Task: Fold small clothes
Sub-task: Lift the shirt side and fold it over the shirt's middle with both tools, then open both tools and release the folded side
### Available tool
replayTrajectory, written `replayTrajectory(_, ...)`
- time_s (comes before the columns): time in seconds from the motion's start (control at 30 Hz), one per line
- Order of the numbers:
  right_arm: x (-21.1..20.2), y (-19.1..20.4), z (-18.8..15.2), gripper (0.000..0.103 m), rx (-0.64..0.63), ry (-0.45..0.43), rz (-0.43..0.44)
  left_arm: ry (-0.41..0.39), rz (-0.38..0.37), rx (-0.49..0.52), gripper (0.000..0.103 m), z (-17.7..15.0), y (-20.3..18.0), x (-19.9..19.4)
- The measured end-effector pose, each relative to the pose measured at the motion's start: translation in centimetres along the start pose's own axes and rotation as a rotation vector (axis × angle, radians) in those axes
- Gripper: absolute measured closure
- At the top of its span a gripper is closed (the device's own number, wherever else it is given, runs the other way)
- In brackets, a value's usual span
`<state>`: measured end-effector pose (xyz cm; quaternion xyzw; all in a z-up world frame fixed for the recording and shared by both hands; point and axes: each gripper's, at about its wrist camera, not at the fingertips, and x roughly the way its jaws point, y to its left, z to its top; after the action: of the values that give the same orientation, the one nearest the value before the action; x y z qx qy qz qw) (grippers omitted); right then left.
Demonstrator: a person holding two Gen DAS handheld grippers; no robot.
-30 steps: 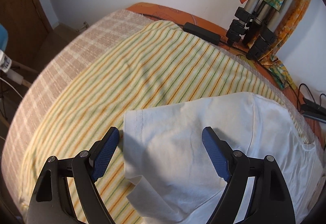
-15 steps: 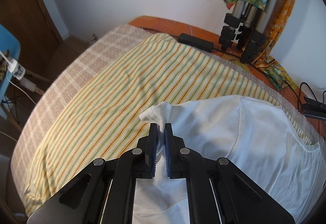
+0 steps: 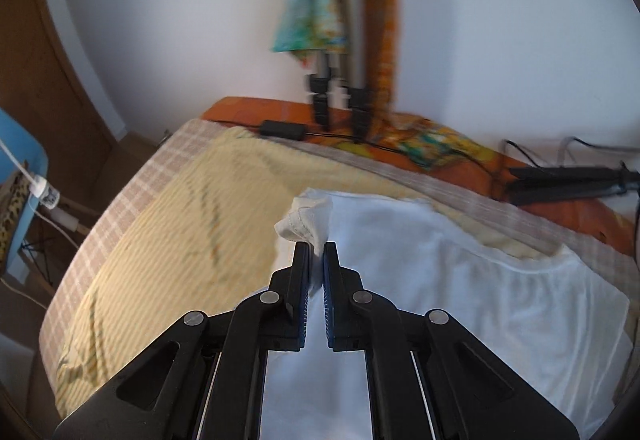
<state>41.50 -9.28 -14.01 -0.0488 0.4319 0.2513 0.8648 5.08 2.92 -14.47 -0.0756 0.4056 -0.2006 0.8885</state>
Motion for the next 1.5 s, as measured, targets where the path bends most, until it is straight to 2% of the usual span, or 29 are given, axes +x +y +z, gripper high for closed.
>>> replayTrajectory(0.23, -0.6, -6.2, -2.4, 0.098, 0.084, 0.03, -0.085, 0.064, -0.07, 0.069, 0.103, 0.3, -3.4, 2.5)
replayTrajectory(0.4, 0.0, -7.1, -2.8, 0.098, 0.094, 0.038, -0.096, 0.105, -0.105, 0.075, 0.103, 0.4, -4.3, 4.0)
replayTrajectory(0.57, 0.3, -7.0, -2.9, 0.098, 0.052, 0.045, -0.13, 0.13, -0.143, 0.073, 0.102, 0.6, -4.8, 5.2)
replayTrajectory(0.73, 0.8, -7.6, -3.5, 0.097, 0.055, 0.072, -0.115, 0.169, -0.173, 0.113, 0.102, 0.5, -5.8, 6.5)
replayTrajectory(0.77, 0.9, -7.7, -3.6, 0.093, 0.055, 0.081, -0.121, 0.176, -0.172, 0.123, 0.102, 0.5, -6.0, 6.6)
replayTrajectory(0.83, 0.8, -8.2, -3.8, 0.076, 0.064, 0.09, -0.148, 0.188, -0.172, 0.141, 0.102, 0.5, -6.3, 6.7)
replayTrajectory(0.87, 0.6, -8.4, -3.9, 0.064, 0.072, 0.083, -0.149, 0.191, -0.17, 0.149, 0.1, 0.5, -6.4, 6.7)
replayTrajectory(0.93, -0.5, -9.0, -3.9, 0.061, 0.088, 0.058, -0.144, 0.191, -0.176, 0.16, 0.078, 0.5, -6.6, 6.4)
replayTrajectory(1.0, -1.6, -9.4, -3.9, 0.061, 0.098, 0.045, -0.144, 0.169, -0.169, 0.171, 0.063, 0.4, -6.8, 5.8)
replayTrajectory(1.23, -8.5, -10.6, -4.3, 0.061, 0.106, -0.036, -0.15, 0.098, -0.124, 0.193, 0.062, -0.1, -6.7, 2.4)
replayTrajectory(1.5, -18.5, -12.0, -6.6, 0.061, 0.124, -0.146, -0.11, 0.007, -0.045, 0.115, 0.062, 0.4, -3.0, -2.5)
